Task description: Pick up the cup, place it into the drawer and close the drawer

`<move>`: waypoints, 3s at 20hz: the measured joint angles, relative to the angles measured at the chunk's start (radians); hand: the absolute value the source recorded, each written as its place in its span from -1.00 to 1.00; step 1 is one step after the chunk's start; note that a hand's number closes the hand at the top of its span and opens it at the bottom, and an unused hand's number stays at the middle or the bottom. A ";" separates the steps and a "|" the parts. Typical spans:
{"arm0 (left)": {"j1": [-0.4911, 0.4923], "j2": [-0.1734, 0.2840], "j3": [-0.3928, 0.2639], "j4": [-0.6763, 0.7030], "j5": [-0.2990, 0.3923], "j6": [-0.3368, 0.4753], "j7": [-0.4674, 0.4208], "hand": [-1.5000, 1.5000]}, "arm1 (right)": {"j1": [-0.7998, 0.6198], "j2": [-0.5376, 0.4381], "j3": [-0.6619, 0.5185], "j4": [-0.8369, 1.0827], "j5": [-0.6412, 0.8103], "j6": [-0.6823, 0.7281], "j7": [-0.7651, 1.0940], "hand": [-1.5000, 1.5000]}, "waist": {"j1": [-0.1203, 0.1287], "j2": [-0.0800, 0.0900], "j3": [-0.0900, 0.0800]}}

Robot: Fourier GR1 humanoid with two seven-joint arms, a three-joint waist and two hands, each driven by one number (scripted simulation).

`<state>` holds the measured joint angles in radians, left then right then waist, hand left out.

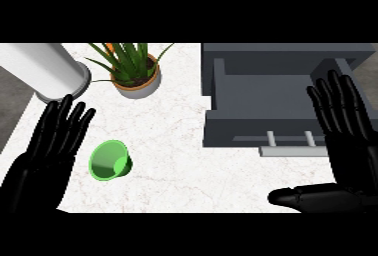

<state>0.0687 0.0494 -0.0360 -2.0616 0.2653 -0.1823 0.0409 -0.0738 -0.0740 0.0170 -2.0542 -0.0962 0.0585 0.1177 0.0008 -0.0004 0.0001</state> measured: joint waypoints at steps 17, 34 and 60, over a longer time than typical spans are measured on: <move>0.063 0.001 0.039 0.133 -0.049 -0.034 -0.084 -1.00 | 0.008 0.002 -0.027 -0.003 -0.012 0.027 -0.019 -1.00 | 0.000 0.000 0.000; 0.029 0.039 0.150 0.506 -0.122 -0.087 -0.320 -1.00 | -0.015 -0.015 -0.070 0.004 -0.047 0.053 0.006 -1.00 | -0.001 0.000 0.000; -0.157 0.095 0.226 1.137 -0.212 -0.111 -0.719 -1.00 | -0.036 0.007 -0.030 -0.034 -0.021 0.040 0.064 -1.00 | -0.002 0.001 0.000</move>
<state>-0.0883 0.1449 0.1896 -0.9248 0.0533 -0.2931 -0.6783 -0.1097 -0.0668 -0.0132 -2.0885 -0.1169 0.0987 0.1814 -0.0015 0.0002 -0.0002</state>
